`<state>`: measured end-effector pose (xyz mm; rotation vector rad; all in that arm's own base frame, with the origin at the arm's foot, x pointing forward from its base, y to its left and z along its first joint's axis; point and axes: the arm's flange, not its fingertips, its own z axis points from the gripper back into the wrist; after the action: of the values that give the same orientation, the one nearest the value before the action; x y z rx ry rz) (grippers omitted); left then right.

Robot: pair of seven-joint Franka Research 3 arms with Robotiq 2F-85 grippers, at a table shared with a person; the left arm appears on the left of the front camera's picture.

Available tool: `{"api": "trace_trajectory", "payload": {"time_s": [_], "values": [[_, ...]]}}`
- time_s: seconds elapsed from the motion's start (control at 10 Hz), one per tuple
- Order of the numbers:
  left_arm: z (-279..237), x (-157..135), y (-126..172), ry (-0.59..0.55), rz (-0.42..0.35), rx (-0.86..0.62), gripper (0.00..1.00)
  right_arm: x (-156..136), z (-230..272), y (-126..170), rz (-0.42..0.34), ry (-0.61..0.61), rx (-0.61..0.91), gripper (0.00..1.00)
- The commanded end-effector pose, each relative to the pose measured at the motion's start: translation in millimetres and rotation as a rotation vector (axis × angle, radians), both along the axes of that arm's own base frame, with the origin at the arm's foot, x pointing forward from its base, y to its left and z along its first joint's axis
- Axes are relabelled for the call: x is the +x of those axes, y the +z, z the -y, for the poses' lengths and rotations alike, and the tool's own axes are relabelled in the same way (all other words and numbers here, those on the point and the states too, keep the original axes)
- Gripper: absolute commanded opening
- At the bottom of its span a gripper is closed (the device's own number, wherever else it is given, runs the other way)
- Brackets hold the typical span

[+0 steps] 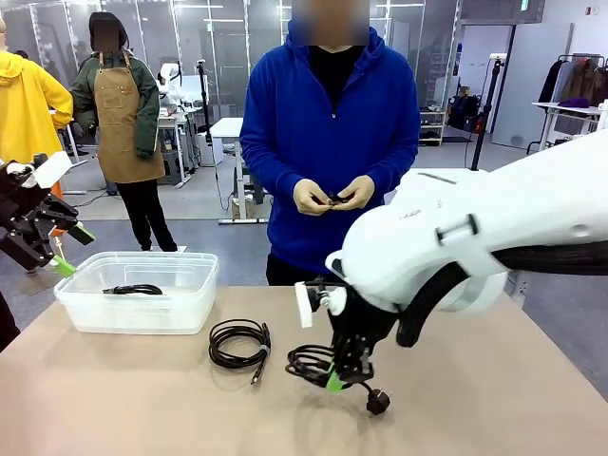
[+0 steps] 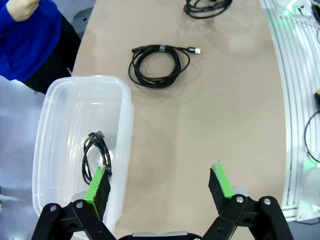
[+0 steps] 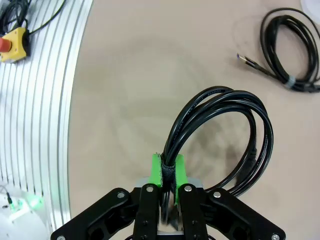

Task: Organize and store the cables.
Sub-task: Place the Power Cable into the Organizing box.

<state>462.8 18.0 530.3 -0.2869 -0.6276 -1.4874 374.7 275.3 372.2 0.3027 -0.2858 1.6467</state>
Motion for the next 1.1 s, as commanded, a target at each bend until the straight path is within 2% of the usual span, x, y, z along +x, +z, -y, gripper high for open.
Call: {"api": "trace_trajectory", "payload": {"time_s": [0.0,0.2,0.3,0.4,0.5,0.6,0.7,0.9,1.0], "values": [[0,0,1,0.002,0.002,0.001,1.0,9,-11,-36,-0.027,-0.046,0.034,0.04],[0,0,1,0.002,0.002,0.001,1.0,5,-17,-52,-0.017,-0.117,0.063,0.04],[0,0,1,0.002,0.002,0.001,1.0,3,-18,-53,-0.037,-0.124,0.056,0.04],[0,0,1,0.002,0.002,0.001,1.0,3,-16,-49,-0.022,-0.139,0.067,0.19],[0,0,1,0.002,0.002,0.001,1.0,2,-15,-46,-0.021,-0.132,0.076,0.59],[0,0,1,0.002,0.002,0.001,1.0,2,-15,-44,-0.021,-0.138,0.078,0.66],[0,0,1,0.002,0.002,0.001,1.0,1,-12,-43,-0.025,-0.14,0.084,1.0],[0,0,1,0.002,0.002,0.001,1.0,2,-3,-38,-0.029,-0.154,0.112,1.0],[0,0,1,0.002,0.002,0.001,1.0,3,4,-34,-0.028,-0.16,0.127,0.81]]}}
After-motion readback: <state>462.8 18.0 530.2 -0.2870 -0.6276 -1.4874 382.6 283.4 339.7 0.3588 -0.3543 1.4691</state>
